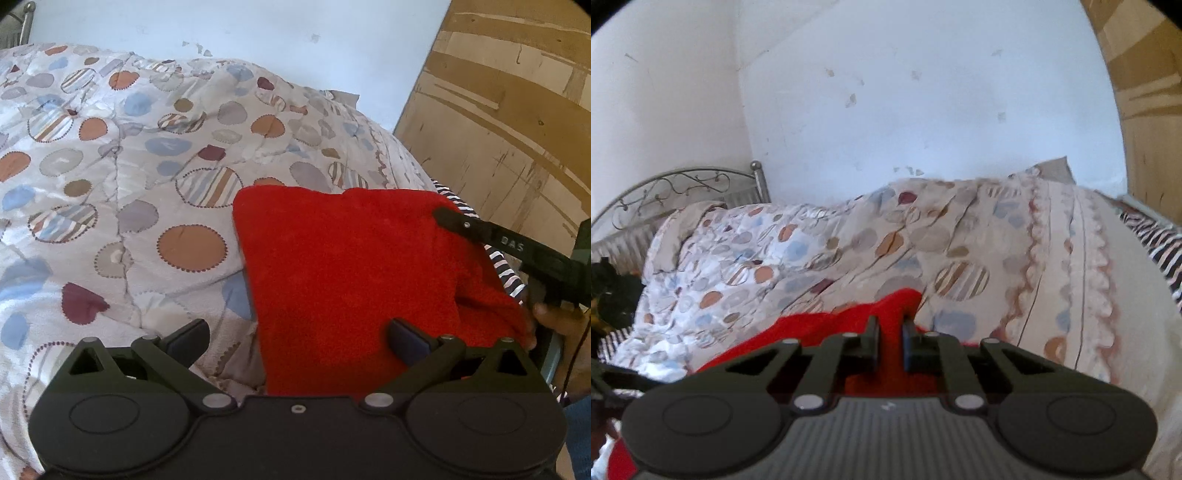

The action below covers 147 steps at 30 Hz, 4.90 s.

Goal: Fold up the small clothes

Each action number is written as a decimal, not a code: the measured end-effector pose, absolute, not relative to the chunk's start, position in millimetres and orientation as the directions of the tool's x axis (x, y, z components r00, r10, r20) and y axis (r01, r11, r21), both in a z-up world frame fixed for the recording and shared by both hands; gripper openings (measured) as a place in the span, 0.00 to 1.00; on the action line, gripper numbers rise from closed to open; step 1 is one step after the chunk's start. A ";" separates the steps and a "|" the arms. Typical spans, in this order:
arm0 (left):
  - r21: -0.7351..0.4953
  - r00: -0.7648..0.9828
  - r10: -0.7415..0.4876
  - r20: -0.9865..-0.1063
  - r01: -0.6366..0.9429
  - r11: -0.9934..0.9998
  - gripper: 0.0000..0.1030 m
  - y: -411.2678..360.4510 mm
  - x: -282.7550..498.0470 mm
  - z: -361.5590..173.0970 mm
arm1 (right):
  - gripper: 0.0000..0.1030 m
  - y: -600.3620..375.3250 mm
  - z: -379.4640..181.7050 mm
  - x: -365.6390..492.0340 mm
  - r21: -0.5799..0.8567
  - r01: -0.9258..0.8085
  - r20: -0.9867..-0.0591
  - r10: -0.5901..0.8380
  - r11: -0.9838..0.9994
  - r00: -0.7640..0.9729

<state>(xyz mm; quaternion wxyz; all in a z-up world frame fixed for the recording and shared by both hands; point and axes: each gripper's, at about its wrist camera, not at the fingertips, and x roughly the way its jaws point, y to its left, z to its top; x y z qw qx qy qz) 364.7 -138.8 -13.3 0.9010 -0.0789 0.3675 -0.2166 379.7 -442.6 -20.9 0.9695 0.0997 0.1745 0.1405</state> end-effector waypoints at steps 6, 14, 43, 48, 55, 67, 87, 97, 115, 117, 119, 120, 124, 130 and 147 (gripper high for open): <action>-0.322 0.593 -0.456 -0.663 0.324 0.889 0.99 -143.4 371.4 -20.9 | 0.28 -454.6 -46.1 382.0 0.317 -0.150 -0.420 0.280 0.937 0.863; -0.332 0.519 -0.466 -0.717 0.334 0.882 0.99 -144.7 387.3 -27.9 | 0.87 -473.6 -60.0 380.2 0.467 -0.082 -0.452 0.317 0.881 0.834; -0.487 0.311 -0.612 -0.727 0.395 0.779 0.67 -149.7 423.7 -35.4 | 0.42 -429.3 -64.1 370.5 0.464 -0.006 -0.489 0.262 0.886 0.832; -0.364 0.403 -0.544 -0.736 0.443 0.820 0.47 -162.0 397.2 -14.5 | 0.36 -409.6 -43.9 347.4 0.406 -0.033 -0.437 0.225 0.913 0.871; -0.287 0.449 -0.526 -0.722 0.497 0.819 0.41 -150.6 386.8 28.5 | 0.33 -385.0 5.4 329.7 0.397 -0.143 -0.302 0.276 0.907 0.912; -0.091 0.623 -0.324 -0.712 0.375 0.922 0.41 -73.0 423.0 82.2 | 0.31 -318.4 36.7 408.0 0.502 -0.266 -0.217 0.418 0.823 0.882; -0.033 0.617 -0.193 -0.763 0.261 0.965 0.67 -55.8 447.4 16.0 | 0.52 -306.8 -25.6 448.5 0.465 -0.143 -0.424 0.362 0.874 0.830; -0.061 0.685 -0.113 -0.719 0.099 0.993 0.97 -36.9 427.9 36.7 | 1.00 -306.2 6.3 401.1 0.330 -0.119 -0.389 0.250 0.937 0.886; -0.024 0.887 -0.072 -0.456 0.068 0.997 0.99 -33.1 279.8 103.7 | 1.00 -289.6 72.6 251.4 0.153 -0.196 -0.151 0.219 0.969 0.964; -0.008 0.898 -0.067 -0.435 0.070 0.998 0.99 -33.1 263.0 105.8 | 1.00 -288.3 75.1 235.2 0.140 -0.195 -0.137 0.214 0.971 0.967; 0.015 0.907 -0.057 -0.416 0.070 0.997 0.99 -33.1 249.2 105.1 | 1.00 -287.0 75.4 220.2 0.130 -0.201 -0.132 0.218 0.971 0.967; 0.028 0.910 -0.050 -0.411 0.067 0.997 0.99 -32.8 242.0 104.0 | 1.00 -286.8 74.7 212.8 0.126 -0.206 -0.130 0.222 0.970 0.966; 0.045 0.910 -0.033 -0.413 0.056 0.997 0.99 -28.4 219.4 92.1 | 1.00 -287.0 65.8 183.6 0.117 -0.196 -0.127 0.210 0.974 0.969; -0.010 0.899 -0.072 -0.432 0.075 0.997 0.99 -18.1 199.5 59.4 | 1.00 -287.0 39.9 156.1 0.100 -0.154 -0.153 0.168 0.983 0.974; 0.017 0.914 -0.058 -0.401 0.071 0.997 0.99 -11.5 167.1 12.6 | 1.00 -295.6 -18.1 120.2 0.120 -0.068 -0.210 0.093 0.990 0.973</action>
